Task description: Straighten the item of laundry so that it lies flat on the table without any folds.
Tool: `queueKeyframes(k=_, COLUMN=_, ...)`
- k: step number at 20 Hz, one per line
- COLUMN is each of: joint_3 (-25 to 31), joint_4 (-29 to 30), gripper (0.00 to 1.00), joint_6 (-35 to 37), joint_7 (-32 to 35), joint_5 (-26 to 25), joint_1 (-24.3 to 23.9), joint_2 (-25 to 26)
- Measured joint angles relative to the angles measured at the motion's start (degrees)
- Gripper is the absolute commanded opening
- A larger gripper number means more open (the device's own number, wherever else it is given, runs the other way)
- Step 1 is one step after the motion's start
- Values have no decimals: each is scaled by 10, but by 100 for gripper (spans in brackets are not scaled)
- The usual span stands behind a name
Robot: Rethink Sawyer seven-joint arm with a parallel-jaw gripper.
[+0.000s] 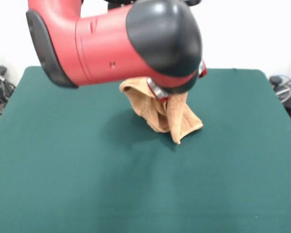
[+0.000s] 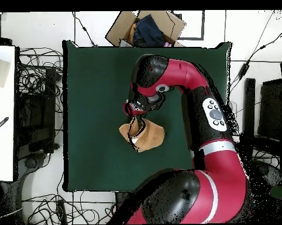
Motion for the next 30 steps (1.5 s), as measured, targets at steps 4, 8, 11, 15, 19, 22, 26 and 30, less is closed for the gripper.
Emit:
queueKeyframes(k=4, joint_3=-6, joint_4=29, gripper=100, joint_6=0, joint_7=0, joint_5=0, joint_1=-3, joint_2=-33)
queueKeyframes(k=8, joint_3=-13, joint_4=55, gripper=100, joint_6=0, joint_7=0, joint_5=0, joint_1=-7, joint_2=-64)
queueKeyframes(k=11, joint_3=-16, joint_4=67, gripper=100, joint_6=0, joint_7=0, joint_5=0, joint_1=-10, joint_2=-78)
queueKeyframes(k=15, joint_3=-16, joint_4=82, gripper=100, joint_6=0, joint_7=0, joint_5=0, joint_1=-13, joint_2=-90)
queueKeyframes(k=19, joint_3=-16, joint_4=94, gripper=100, joint_6=0, joint_7=0, joint_5=1, joint_1=-15, joint_2=-97)
queueKeyframes(k=22, joint_3=-16, joint_4=99, gripper=100, joint_6=0, joint_7=0, joint_5=1, joint_1=-16, joint_2=-96)
queueKeyframes(k=26, joint_3=-16, joint_4=101, gripper=100, joint_6=0, joint_7=0, joint_5=0, joint_1=-20, joint_2=-91)
queueKeyframes(k=30, joint_3=-16, joint_4=101, gripper=100, joint_6=0, joint_7=0, joint_5=0, joint_1=-25, joint_2=-90)
